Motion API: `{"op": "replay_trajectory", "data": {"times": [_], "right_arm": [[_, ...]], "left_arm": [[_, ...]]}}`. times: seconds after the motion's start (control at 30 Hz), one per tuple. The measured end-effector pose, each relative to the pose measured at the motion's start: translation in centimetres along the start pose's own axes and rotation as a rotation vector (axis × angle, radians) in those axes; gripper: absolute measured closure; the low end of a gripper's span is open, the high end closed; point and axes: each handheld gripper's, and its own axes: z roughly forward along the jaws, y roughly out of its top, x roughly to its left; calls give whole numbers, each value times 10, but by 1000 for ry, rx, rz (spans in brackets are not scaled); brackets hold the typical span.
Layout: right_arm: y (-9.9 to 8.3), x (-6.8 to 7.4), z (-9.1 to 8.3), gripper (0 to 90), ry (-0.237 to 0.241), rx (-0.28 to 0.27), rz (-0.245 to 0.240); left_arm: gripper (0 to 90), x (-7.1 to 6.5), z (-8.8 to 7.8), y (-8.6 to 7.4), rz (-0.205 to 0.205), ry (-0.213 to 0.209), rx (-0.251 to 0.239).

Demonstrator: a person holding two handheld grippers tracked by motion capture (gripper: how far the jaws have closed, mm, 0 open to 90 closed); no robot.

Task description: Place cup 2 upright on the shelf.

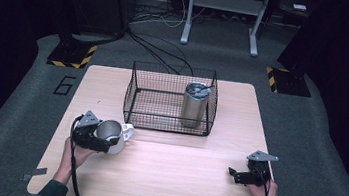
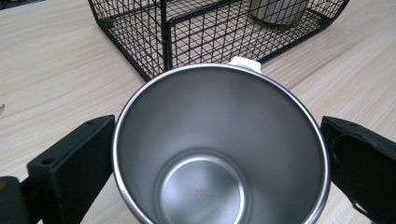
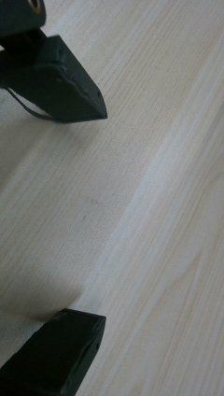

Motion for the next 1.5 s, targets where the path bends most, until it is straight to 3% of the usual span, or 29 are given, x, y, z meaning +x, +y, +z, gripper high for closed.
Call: {"op": "replay_trajectory", "data": {"times": [0.13,0.57,0.67,0.9,1.5], "right_arm": [[0,0,0,25,0,0,0],[0,0,0,25,0,0,0],[0,0,0,25,0,0,-1],[0,0,0,24,0,0,0],[0,0,0,25,1,0,0]], "left_arm": [[49,-2,3,0,2,15,-11],[59,-8,0,1,24,58,-16],[59,-6,-4,2,5,49,-30],[59,-11,-15,10,8,34,-41],[59,-40,-30,46,56,-25,-53]]}}
